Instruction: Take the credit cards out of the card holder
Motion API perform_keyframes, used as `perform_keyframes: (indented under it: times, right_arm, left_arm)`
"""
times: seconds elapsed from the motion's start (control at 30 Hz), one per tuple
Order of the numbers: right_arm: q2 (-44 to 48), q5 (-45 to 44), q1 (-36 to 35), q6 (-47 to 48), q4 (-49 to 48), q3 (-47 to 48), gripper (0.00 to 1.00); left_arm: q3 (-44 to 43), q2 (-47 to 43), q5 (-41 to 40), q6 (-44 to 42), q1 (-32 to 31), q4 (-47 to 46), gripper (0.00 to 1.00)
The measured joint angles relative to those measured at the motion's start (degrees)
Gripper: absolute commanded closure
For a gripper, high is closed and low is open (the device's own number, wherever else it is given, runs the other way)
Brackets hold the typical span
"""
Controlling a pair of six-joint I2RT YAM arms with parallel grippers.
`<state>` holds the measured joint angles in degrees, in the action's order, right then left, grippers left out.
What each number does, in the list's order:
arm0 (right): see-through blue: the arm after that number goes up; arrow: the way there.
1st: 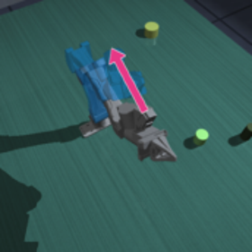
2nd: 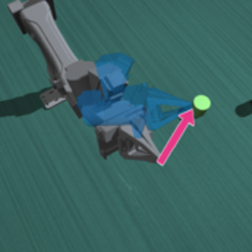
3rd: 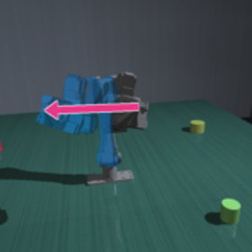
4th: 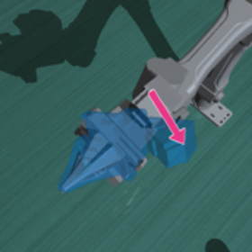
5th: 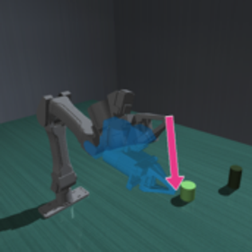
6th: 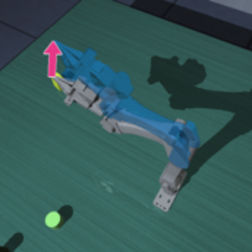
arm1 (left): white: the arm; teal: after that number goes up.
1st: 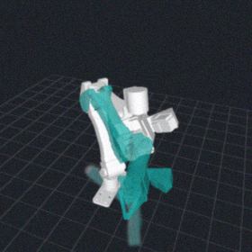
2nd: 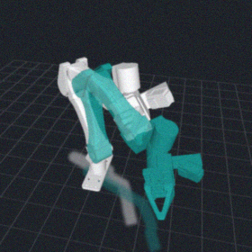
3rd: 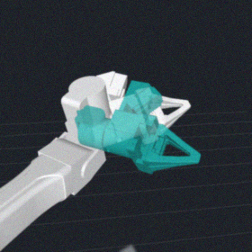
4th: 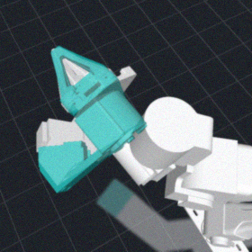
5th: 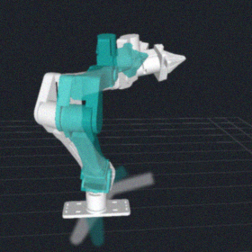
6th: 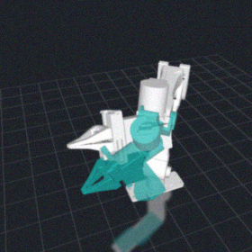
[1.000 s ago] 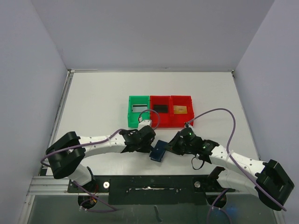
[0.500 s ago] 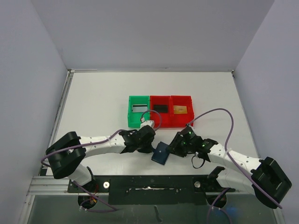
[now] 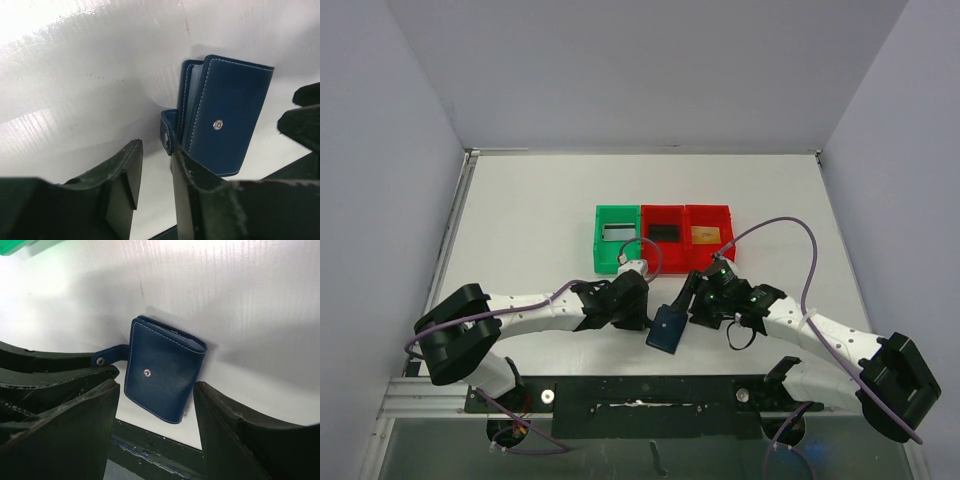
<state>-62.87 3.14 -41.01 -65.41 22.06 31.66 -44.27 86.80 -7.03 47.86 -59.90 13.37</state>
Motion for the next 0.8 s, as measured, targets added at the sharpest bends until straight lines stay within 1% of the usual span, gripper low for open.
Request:
perform_keyframes:
  times: [0.1,0.33,0.4,0.6,0.67,0.8]
  right_arm:
    - [-0.55,0.94,-0.63,-0.11,-0.48,0.0,0.39]
    - [-2.6,2.64,-1.46,-1.07,-2.93,-0.42,0.42]
    - [-3.21,3.1,-1.55,-1.11,-3.28,-0.66,0.43]
    - [-3.54,3.58,-1.84,-1.31,-3.85,-1.16,0.45]
    - [-3.54,3.61,-1.84,-1.44,-3.96,-1.22,0.45]
    - [-3.54,3.98,-1.84,-1.49,-4.07,-1.25,0.45]
  left_arm:
    - [0.0,0.0,0.24,0.0,0.02,-0.72,0.59]
    - [0.0,0.39,1.09,-0.07,1.55,-2.82,0.59]
    - [0.0,0.55,1.29,-0.07,2.16,-3.5,0.63]
    - [0.0,1.07,2.32,-0.39,3.82,-5.9,0.83]
    - [0.0,1.77,2.93,-0.57,4.13,-6.19,0.86]
    - [0.0,2.99,4.68,-0.7,4.26,-6.32,0.87]
